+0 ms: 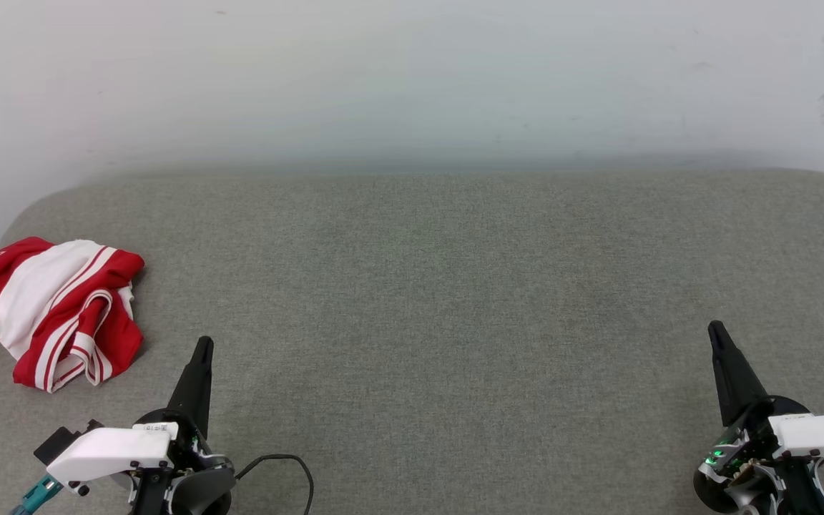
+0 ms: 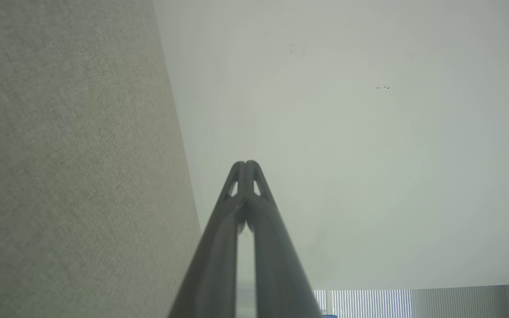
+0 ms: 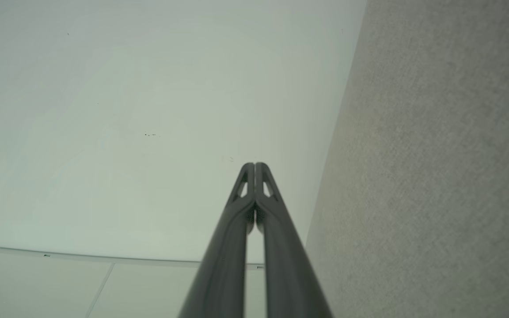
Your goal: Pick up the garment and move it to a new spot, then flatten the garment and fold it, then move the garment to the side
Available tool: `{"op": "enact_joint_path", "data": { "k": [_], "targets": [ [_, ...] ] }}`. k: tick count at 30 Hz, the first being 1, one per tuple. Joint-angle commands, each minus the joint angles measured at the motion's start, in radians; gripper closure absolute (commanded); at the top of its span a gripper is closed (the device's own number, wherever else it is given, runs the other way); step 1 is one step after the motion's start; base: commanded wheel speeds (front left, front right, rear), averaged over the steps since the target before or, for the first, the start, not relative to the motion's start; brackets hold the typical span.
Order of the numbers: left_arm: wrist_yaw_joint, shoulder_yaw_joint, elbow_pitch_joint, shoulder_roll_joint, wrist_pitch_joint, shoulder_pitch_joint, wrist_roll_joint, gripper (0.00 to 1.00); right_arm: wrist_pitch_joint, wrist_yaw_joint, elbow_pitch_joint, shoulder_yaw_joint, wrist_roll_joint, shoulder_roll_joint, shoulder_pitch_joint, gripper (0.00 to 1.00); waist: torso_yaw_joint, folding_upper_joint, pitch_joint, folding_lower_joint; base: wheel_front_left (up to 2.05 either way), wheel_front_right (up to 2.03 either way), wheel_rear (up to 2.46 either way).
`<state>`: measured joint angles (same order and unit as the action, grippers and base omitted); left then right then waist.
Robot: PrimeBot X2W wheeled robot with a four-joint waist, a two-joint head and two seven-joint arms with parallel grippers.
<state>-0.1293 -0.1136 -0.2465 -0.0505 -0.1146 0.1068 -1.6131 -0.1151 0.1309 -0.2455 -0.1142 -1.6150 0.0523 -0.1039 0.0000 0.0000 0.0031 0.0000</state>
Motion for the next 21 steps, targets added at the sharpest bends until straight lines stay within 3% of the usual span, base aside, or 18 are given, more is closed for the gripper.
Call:
{"op": "enact_joint_path", "data": {
  "k": [1, 18, 19, 21],
  "targets": [
    [-0.004, -0.002, 0.001, 0.001, -0.002, 0.006, 0.0, 1.0, -0.001, 0.0, -0.001, 0.0, 0.005, -0.003, -0.012, 1.0, 0.0, 0.0, 0.0, 0.0, 0.0, 0.0, 0.0],
    [-0.004, -0.002, 0.001, 0.001, -0.002, 0.006, 0.0, 1.0, -0.001, 0.0, -0.001, 0.0, 0.005, -0.003, -0.012, 1.0, 0.0, 0.0, 0.0, 0.0, 0.0, 0.0, 0.0],
    [0.0, 0.0, 0.0, 0.0, 0.0, 0.0, 0.0, 0.0, 0.0, 0.0, 0.0, 0.0, 0.0, 0.0, 0.0, 0.0, 0.0, 0.0, 0.0, 0.0, 0.0, 0.0, 0.0],
    [0.001, 0.002, -0.013, 0.001, 0.001, -0.007, 0.0, 0.0, 0.0, 0.0, -0.013, 0.001, 0.0, 0.0, 0.009, 0.0, 0.0, 0.0, 0.0, 0.0, 0.0, 0.0, 0.0]
  ]
}}
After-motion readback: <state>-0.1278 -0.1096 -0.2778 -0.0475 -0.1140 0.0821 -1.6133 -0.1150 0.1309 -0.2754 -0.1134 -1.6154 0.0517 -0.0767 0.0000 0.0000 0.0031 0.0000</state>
